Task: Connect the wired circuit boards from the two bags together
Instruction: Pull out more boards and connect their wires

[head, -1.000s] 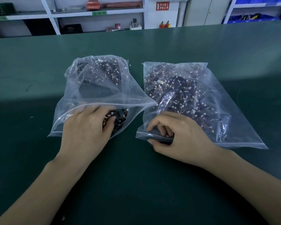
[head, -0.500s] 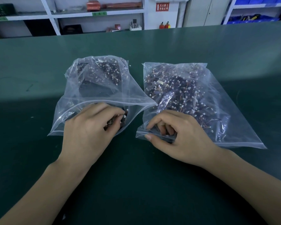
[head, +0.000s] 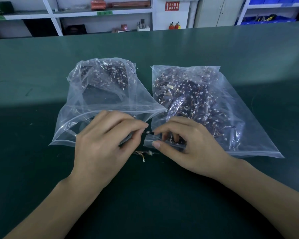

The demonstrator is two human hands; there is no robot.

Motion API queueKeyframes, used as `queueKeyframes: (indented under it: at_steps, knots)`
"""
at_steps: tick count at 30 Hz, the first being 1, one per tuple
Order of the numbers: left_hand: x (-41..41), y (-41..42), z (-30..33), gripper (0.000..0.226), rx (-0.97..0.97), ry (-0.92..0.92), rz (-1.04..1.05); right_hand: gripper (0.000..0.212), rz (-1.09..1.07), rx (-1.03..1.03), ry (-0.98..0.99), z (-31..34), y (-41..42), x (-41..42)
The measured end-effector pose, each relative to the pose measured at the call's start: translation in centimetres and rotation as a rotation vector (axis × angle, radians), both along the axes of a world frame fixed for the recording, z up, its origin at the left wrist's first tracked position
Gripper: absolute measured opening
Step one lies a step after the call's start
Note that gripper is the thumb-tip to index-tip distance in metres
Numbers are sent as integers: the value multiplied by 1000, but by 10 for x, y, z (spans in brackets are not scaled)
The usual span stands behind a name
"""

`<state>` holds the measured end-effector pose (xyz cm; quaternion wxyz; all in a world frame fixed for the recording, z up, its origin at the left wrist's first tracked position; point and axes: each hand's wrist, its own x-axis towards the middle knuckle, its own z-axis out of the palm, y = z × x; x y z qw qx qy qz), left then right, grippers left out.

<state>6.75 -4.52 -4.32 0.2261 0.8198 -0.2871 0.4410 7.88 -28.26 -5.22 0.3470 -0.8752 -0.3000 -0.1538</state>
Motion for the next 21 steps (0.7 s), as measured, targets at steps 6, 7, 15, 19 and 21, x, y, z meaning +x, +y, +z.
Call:
queueKeyframes:
  at_steps: [6, 7, 15, 19, 21]
  knots:
    - [-3, -6, -4, 5, -100, 145, -145, 30, 26, 18, 10, 2, 0, 0]
    - [-3, -7, -4, 4, -103, 160, -161, 28, 32, 27, 8, 2, 1, 0]
    - [-7, -11, -2, 16, -127, 169, -180, 6, 40, 89, -3, -2, -1, 3]
    - [-6, -8, 0, 24, -114, 295, -74, 2, 41, 126, -32, -1, -1, 3]
    - [-4, -7, -1, 23, -48, 338, -52, 4, 36, 144, -51, 0, 0, 3]
